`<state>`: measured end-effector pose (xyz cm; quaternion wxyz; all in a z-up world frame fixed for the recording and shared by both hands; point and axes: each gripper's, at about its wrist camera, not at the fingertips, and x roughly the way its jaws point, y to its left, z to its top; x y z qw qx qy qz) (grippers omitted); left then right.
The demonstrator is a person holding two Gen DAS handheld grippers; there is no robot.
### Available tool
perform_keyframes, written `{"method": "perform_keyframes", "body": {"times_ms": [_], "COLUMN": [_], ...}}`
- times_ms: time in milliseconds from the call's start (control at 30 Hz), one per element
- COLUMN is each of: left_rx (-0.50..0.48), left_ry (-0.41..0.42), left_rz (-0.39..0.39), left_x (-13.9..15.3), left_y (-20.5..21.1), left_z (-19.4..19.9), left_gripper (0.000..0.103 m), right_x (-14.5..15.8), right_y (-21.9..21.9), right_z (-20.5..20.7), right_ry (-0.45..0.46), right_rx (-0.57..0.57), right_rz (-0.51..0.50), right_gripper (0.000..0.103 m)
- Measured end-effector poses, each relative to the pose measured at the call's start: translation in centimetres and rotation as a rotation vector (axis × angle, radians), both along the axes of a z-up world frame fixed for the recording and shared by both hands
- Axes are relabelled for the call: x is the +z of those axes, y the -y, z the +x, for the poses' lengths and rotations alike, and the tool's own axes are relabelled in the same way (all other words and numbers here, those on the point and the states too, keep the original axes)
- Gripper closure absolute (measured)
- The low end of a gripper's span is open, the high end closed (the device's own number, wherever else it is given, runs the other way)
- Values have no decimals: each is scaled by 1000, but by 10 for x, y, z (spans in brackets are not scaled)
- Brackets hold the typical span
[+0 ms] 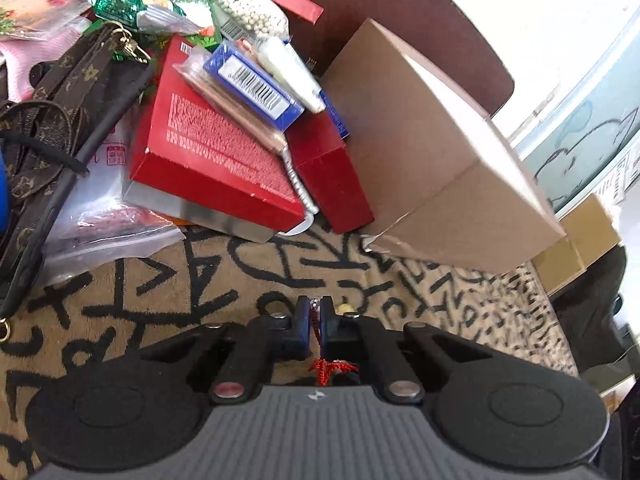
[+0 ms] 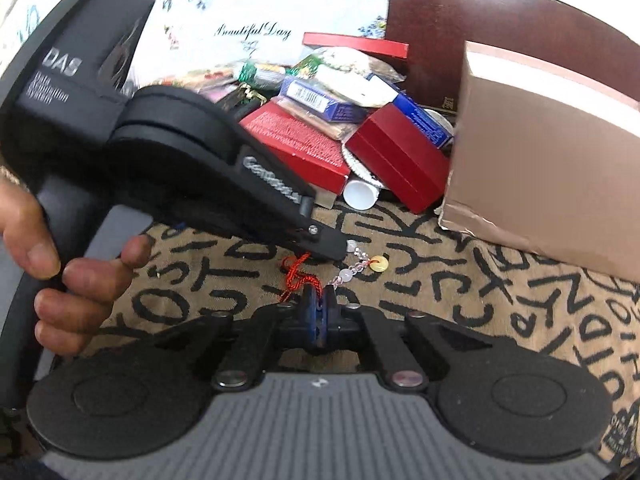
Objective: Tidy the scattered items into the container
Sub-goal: 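Carry the charm into the box and open the left tool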
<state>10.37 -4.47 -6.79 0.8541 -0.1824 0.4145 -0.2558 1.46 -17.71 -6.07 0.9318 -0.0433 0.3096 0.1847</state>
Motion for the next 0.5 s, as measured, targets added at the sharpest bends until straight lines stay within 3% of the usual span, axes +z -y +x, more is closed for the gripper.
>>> {"method": "perform_keyframes", "body": {"times_ms": [500], "left_rx": [-43], "left_ry": [116], "left_rz": [-108], "left_x": [72], "left_y": [8], "left_z": [-5], "left_gripper": [101], "right_x": [70], "right_y": [37], "right_z": [-19], "right_ry": [189], "right_rx": [-46], "right_rz": [83], "right_gripper": [103]}}
